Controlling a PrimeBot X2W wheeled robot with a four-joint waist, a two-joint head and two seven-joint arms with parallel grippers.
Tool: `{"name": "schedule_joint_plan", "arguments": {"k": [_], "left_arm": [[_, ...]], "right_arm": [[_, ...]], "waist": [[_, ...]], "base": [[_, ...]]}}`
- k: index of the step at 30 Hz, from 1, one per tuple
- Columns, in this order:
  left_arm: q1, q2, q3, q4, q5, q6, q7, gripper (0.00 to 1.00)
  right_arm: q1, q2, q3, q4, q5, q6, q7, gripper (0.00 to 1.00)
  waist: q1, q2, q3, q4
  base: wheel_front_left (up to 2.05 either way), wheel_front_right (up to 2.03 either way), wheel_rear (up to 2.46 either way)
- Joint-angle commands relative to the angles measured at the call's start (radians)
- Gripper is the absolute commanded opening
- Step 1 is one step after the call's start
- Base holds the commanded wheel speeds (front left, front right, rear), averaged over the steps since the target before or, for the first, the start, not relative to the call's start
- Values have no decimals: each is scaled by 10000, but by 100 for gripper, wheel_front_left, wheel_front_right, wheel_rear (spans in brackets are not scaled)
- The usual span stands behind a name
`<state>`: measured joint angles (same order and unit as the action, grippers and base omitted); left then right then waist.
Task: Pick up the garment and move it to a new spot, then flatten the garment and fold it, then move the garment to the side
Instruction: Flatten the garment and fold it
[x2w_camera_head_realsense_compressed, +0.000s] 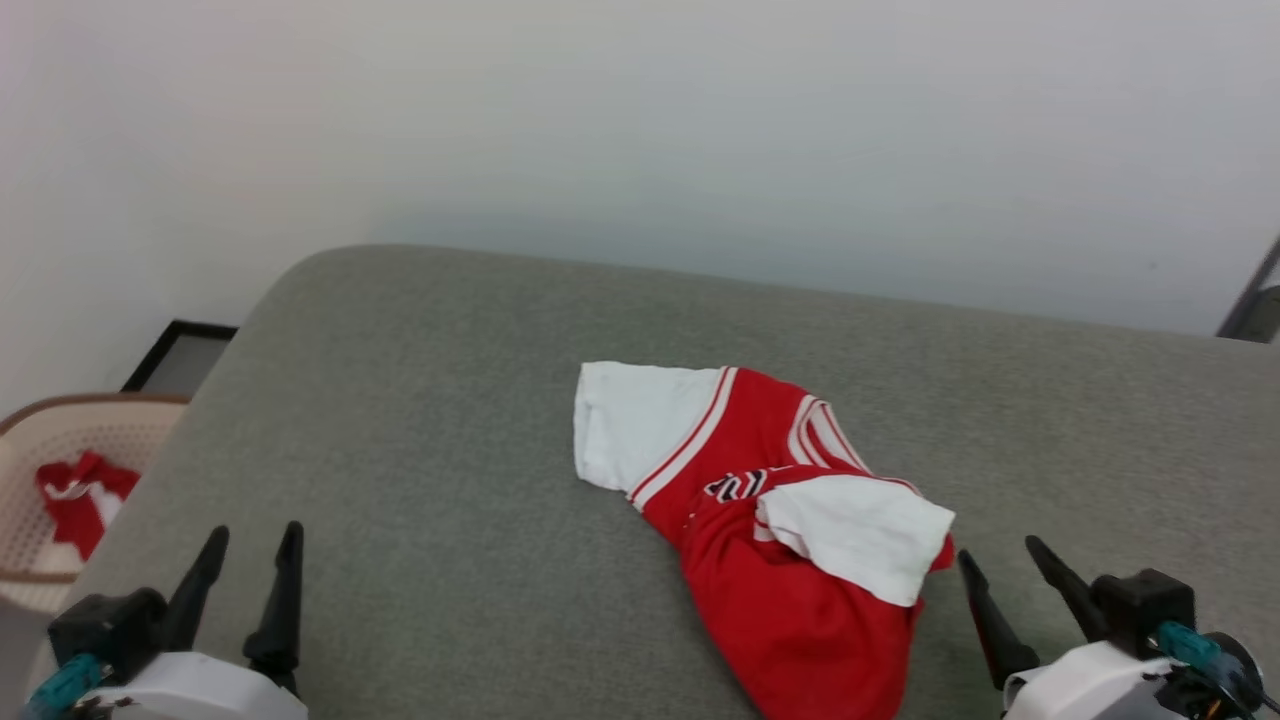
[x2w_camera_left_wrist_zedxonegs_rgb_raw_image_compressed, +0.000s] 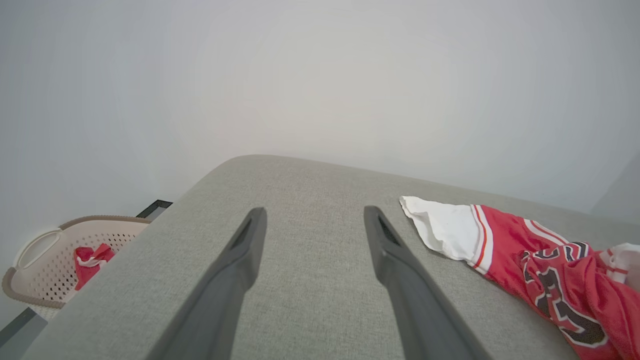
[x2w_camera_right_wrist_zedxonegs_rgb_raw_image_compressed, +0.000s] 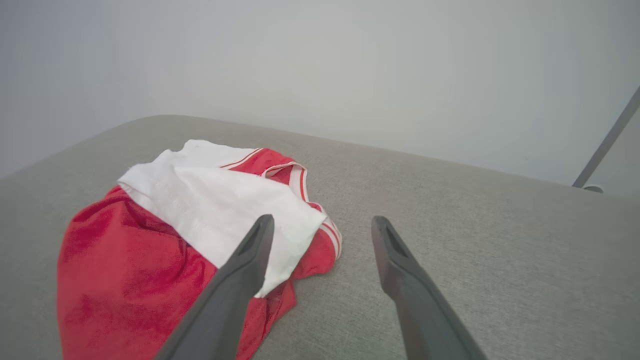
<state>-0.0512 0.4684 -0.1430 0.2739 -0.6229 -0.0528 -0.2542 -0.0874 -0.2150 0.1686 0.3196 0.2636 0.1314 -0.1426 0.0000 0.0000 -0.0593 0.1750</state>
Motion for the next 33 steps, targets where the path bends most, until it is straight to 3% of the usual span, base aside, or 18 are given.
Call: {"name": "schedule_joint_plan", "arguments": {"k": [1, 8, 21, 23, 25, 26, 27, 33], "left_arm": [[-92, -36, -29, 13, 79, -22, 44, 100], [-308, -157, -279, 129, 79, -45, 140, 100], [-658, -305, -481, 369, 16, -43, 183, 100], [-713, -336, -499, 407, -1, -50, 175, 100], [-790, -366, -523, 448, -15, -61, 162, 100], [-827, -370, -531, 467, -11, -64, 158, 100], [-856, -373, -540, 486, -3, -68, 154, 100], [-966, -396, -551, 622, -34, -29, 147, 100]], "right_arm": [[-142, -39, 97, 85, 108, -14, 126, 100], [-625, -177, 634, 681, 461, -14, 1219, 100], [-1259, -54, 666, 1514, 504, -14, 2373, 100], [-1345, -17, 562, 1650, 521, -14, 2511, 68], [-1430, 16, 596, 1785, 476, -14, 2640, 67], [-1485, 20, 602, 1815, 452, -14, 2642, 49], [-1519, 32, 636, 1852, 465, -14, 2660, 0], [-1671, -108, 814, 1820, 585, -14, 2753, 0]], "waist": [[0, 0, 201, 319], [0, 0, 432, 768], [0, 0, 870, 1088], [0, 0, 922, 1099], [0, 0, 970, 1116], [0, 0, 992, 1121], [0, 0, 1014, 1125], [0, 0, 1101, 1077]], "base": [[0, 0, 0], [0, 0, 0], [0, 0, 0], [0, 0, 0], [0, 0, 0], [0, 0, 0], [0, 0, 0], [0, 0, 0]]}}
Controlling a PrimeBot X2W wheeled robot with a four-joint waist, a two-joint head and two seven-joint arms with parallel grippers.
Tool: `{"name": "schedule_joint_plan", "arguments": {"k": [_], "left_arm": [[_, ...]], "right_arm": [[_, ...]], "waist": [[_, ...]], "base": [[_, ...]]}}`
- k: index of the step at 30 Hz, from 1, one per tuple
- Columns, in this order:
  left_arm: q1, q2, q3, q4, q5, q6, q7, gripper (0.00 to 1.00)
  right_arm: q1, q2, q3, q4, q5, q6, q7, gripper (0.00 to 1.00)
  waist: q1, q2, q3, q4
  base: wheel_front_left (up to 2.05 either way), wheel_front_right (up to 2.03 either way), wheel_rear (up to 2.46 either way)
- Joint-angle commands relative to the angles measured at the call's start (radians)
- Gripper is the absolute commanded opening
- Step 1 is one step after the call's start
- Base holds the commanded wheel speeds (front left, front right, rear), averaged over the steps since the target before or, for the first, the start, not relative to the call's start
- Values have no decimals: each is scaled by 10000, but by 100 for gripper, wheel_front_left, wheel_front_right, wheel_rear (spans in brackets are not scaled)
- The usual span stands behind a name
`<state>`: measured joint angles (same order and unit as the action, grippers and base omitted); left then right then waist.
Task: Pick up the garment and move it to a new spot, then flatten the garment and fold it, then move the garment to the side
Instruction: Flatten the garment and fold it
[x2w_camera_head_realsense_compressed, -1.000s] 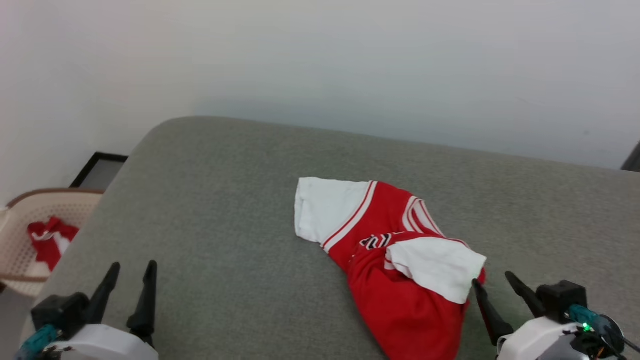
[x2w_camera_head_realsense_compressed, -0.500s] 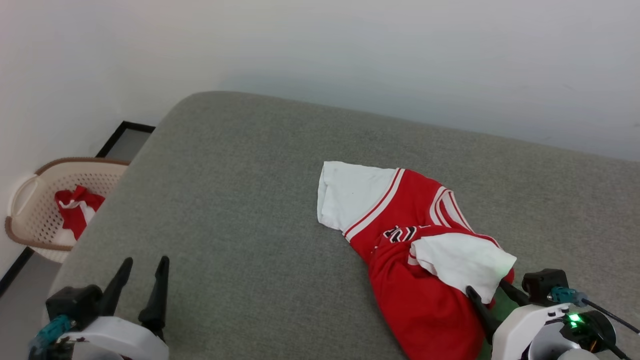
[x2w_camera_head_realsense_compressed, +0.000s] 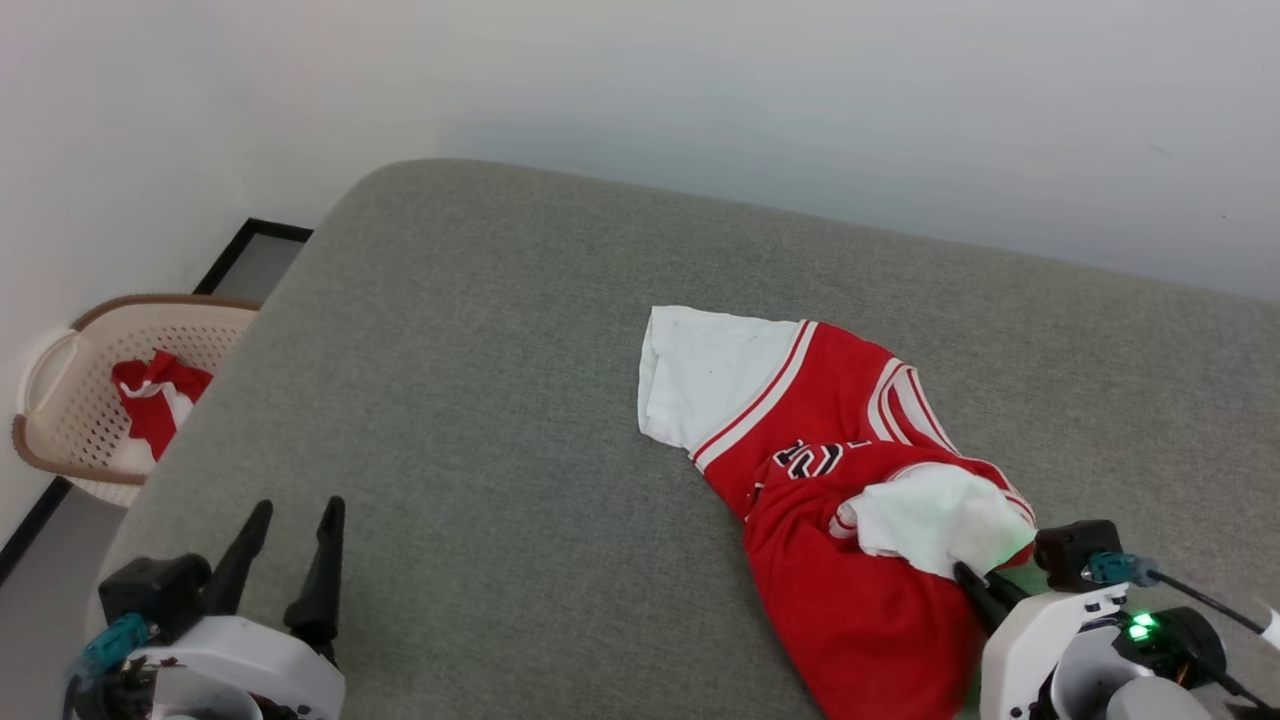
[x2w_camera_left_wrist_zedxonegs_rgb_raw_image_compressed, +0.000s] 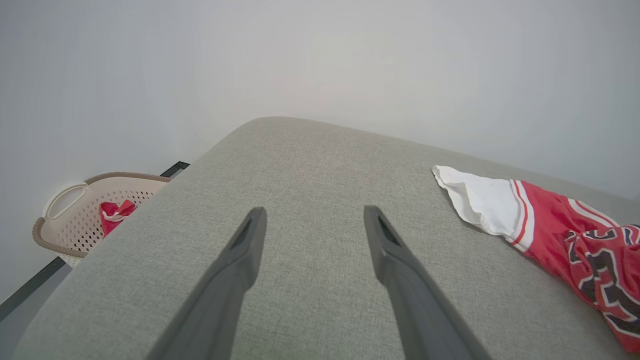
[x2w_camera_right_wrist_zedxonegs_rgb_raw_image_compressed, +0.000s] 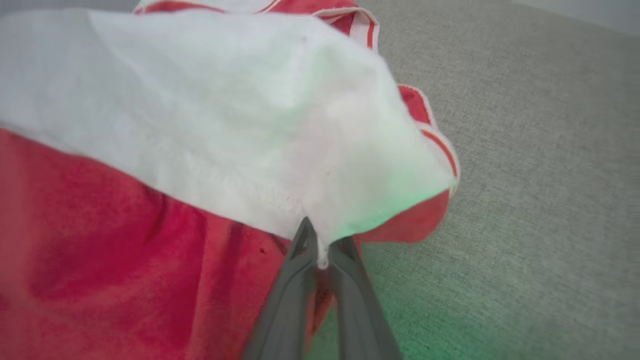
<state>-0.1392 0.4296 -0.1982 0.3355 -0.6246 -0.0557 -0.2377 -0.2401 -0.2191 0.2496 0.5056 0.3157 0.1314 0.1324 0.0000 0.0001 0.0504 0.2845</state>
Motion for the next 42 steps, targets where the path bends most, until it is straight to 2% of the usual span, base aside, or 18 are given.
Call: {"name": "schedule_joint_plan", "arguments": {"k": [1, 6, 12, 17, 22, 24, 29, 35, 36, 39, 40, 41, 42], "left_arm": [[-97, -2, 7, 33, -25, 13, -23, 100], [-54, 62, 83, 72, -66, 41, -82, 100], [-31, 89, 169, -16, -83, 86, -108, 100], [-133, -7, 99, -12, -89, 1, -151, 100], [-270, -83, -54, 150, -29, -106, -165, 100], [-326, -105, -115, 217, -12, -140, -173, 100], [-441, -127, -221, 346, 5, -210, -183, 100], [-593, -132, -398, 516, 52, -273, -174, 100], [-619, -125, -425, 533, 65, -288, -159, 100], [-676, -110, -488, 575, 61, -320, -100, 100], [-717, -97, -513, 583, 67, -310, -83, 100], [-759, -81, -527, 586, 75, -320, -63, 100], [-786, -60, -550, 587, 81, -321, -41, 100]], "right_arm": [[-151, -123, -13, -104, 96, -14, 55, 0], [59, -597, -163, -877, 237, -14, 471, 0], [329, -1977, -538, -2376, 476, -14, 1495, 0], [397, -3033, -888, -2838, 673, -14, 2128, 0], [130, -3874, -1139, -2204, 807, -14, 2357, 0], [23, -4026, -1231, -1823, 776, -14, 2325, 0], [-163, -4059, -1266, -858, 717, -16, 2243, 0], [-553, -3600, -1232, 869, 728, -16, 2086, 0], [-632, -3498, -1212, 1148, 782, -14, 2064, 5], [-899, -3258, -1169, 1824, 880, -14, 1998, 41], [-989, -3218, -1149, 2026, 877, -16, 1987, 64], [-1063, -3173, -1115, 2192, 865, -14, 1974, 98], [-1146, -3146, -1026, 2317, 837, -14, 1967, 100]], "waist": [[0, -1, 2, -38], [0, -1, -36, -210], [0, -1, -31, -536], [0, -1, 19, -729], [0, -1, 38, -775], [0, -1, 31, -762], [0, -1, 20, -701], [0, -1, 9, -613], [0, -1, 0, -604], [0, -1, -46, -605], [0, -1, -62, -612], [0, -1, -83, -625], [0, -1, -106, -644]], "base": [[0, 0, 0], [0, 0, 0], [0, 0, 0], [0, 0, 0], [0, 0, 0], [0, 0, 0], [0, 0, 0], [0, 0, 0], [0, 0, 0], [0, 0, 0], [0, 0, 0], [0, 0, 0], [0, 0, 0]]}}
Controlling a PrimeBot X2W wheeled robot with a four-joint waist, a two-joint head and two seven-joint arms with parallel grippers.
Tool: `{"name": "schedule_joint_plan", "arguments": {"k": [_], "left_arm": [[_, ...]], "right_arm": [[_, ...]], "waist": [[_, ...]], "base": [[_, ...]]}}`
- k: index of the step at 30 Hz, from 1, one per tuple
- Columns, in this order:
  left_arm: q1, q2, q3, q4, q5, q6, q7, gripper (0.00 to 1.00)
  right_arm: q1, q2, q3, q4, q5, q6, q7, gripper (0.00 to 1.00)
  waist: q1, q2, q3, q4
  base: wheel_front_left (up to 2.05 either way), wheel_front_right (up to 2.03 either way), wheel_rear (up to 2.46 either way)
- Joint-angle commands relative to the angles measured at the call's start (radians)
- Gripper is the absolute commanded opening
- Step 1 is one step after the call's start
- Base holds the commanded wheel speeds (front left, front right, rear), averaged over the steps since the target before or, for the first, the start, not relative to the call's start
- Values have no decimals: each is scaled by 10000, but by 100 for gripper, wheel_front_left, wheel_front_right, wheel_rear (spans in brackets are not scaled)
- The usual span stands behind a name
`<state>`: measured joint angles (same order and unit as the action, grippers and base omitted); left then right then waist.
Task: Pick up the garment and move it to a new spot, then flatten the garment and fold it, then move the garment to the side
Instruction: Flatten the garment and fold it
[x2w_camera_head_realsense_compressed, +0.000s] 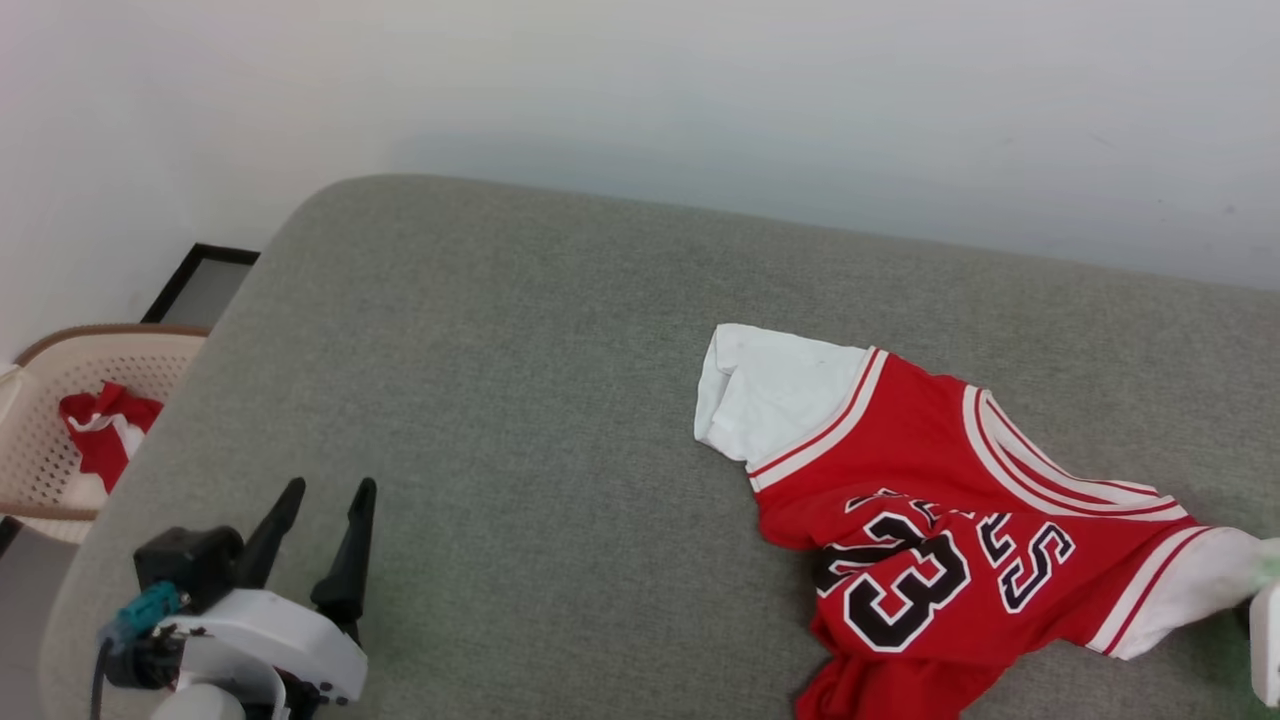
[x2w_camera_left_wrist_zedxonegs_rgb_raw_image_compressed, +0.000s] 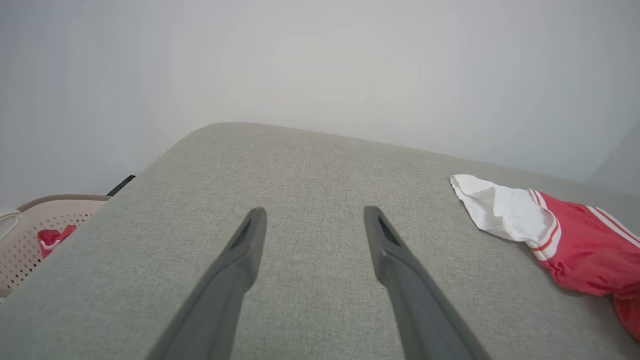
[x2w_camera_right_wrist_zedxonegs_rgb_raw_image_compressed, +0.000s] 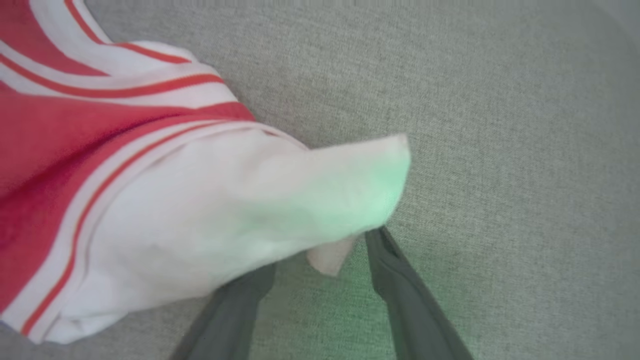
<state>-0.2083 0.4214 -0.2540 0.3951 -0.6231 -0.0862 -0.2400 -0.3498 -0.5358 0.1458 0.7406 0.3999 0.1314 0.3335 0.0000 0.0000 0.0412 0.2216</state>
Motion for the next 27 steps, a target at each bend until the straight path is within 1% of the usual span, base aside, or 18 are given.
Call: {"name": "schedule_joint_plan", "arguments": {"k": [1, 6, 9, 12, 15, 17, 22, 25, 27], "left_arm": [[-113, 43, -11, -14, 69, -13, -4, 100], [-222, 159, -97, -104, -107, -105, 304, 100], [-379, 261, -159, -201, -238, -185, 576, 100], [-575, 362, -245, -280, -378, -248, 875, 100], [-895, 517, -355, -314, -515, -308, 1230, 100], [-1128, 625, -481, -341, -616, -358, 1538, 100], [-1891, 876, -854, -293, -898, -413, 2525, 100], [-2467, 946, -1165, -174, -1139, -449, 3230, 100], [-2866, 977, -1391, -94, -1323, -435, 3667, 100]], "right_arm": [[-154, 22, 70, 56, -36, -14, -82, 100], [-549, 24, 398, 123, 159, -14, -171, 100], [-692, -64, 635, -239, 269, -14, -397, 100], [-694, -134, 749, -822, 253, -14, -974, 100], [-575, -57, 551, -1435, 100, -14, -1913, 100], [-381, 185, 233, -1790, -58, -16, -2574, 100], [42, 1065, -567, -2704, -772, -16, -4111, 100], [396, 1684, -798, -3364, -1321, -14, -5027, 100], [616, 2026, -987, -3777, -1668, -14, -5429, 100]], "waist": [[0, 0, -35, -43], [0, 0, -175, -330], [0, 0, -256, -567], [0, 0, -298, -862], [0, 0, -310, -1227], [0, 0, -309, -1502], [0, 0, -242, -2265], [0, 0, -128, -2694], [0, 0, -32, -2967]], "base": [[0, 0, 0], [0, 0, 0], [0, 0, 0], [0, 0, 0], [0, 0, 0], [0, 0, 0], [0, 0, 0], [0, 0, 0], [0, 0, 0]]}}
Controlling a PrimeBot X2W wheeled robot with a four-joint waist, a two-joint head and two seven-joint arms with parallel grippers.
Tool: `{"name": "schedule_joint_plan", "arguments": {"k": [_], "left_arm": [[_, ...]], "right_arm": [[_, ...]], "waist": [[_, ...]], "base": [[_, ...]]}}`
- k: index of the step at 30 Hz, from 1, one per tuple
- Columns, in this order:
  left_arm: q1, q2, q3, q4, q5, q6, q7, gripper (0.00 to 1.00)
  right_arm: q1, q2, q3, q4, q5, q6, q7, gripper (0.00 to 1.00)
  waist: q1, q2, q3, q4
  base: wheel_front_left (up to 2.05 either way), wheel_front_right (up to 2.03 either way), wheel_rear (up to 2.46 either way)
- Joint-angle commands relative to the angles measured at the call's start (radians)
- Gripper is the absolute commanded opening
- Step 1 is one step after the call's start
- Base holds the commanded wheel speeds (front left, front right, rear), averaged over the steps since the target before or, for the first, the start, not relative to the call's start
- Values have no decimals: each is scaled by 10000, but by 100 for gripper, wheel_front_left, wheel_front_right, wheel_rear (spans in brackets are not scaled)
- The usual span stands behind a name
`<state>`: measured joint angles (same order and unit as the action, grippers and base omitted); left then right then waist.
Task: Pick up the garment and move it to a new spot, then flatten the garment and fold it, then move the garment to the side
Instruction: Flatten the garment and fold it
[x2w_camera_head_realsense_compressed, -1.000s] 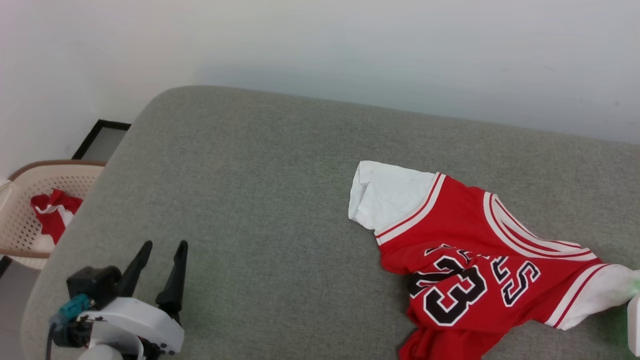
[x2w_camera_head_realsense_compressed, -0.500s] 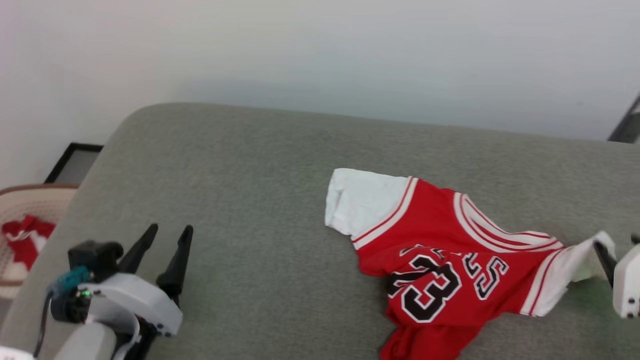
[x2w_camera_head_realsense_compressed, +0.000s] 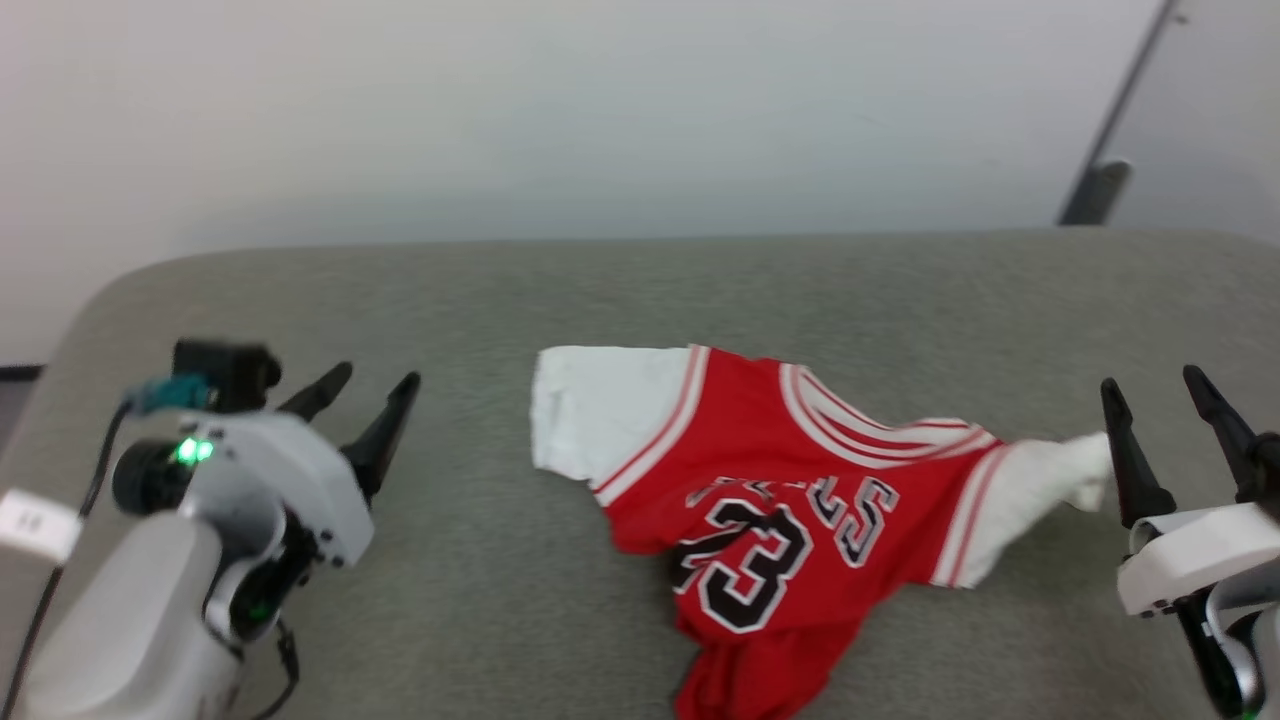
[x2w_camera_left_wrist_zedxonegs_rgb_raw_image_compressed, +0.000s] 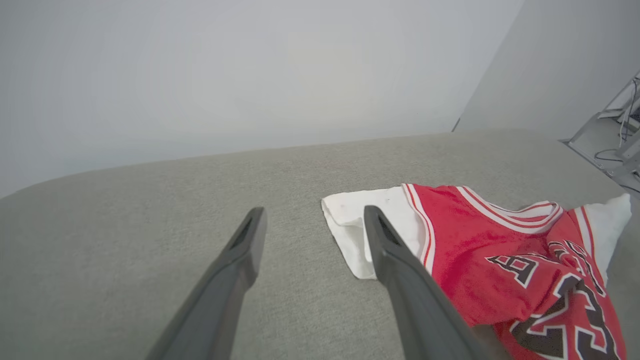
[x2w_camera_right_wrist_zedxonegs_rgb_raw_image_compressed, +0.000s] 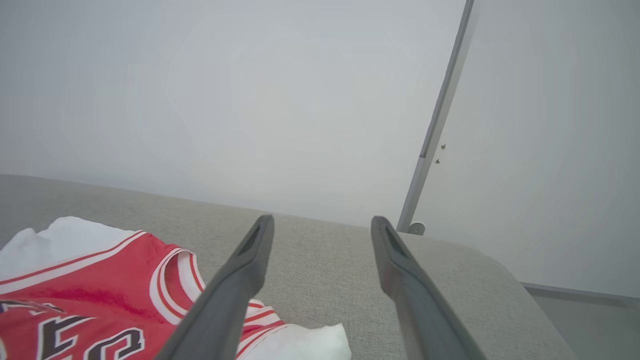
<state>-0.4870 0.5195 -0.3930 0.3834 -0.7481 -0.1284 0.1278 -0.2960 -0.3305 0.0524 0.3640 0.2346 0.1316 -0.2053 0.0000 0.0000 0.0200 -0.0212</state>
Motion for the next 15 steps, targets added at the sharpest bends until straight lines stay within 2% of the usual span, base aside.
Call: {"name": "schedule_joint_plan", "arguments": {"k": [1, 9, 15], "left_arm": [[-291, 22, -154, 52, -108, -17, 204, 100], [-1873, 105, -1271, 811, -1085, -24, 2171, 100], [-2721, 67, -1916, 2110, -1261, 9, 3755, 100]], "right_arm": [[164, 144, -165, -237, -238, -16, -203, 100], [814, 1504, -896, -1619, -1211, -16, -574, 100], [883, 1946, -752, -1905, -1419, -16, -601, 100]], "waist": [[0, 0, 241, -674], [0, 0, 788, -1607], [0, 0, 1198, -2267]], "base": [[0, 0, 0], [0, 0, 0], [0, 0, 0]]}}
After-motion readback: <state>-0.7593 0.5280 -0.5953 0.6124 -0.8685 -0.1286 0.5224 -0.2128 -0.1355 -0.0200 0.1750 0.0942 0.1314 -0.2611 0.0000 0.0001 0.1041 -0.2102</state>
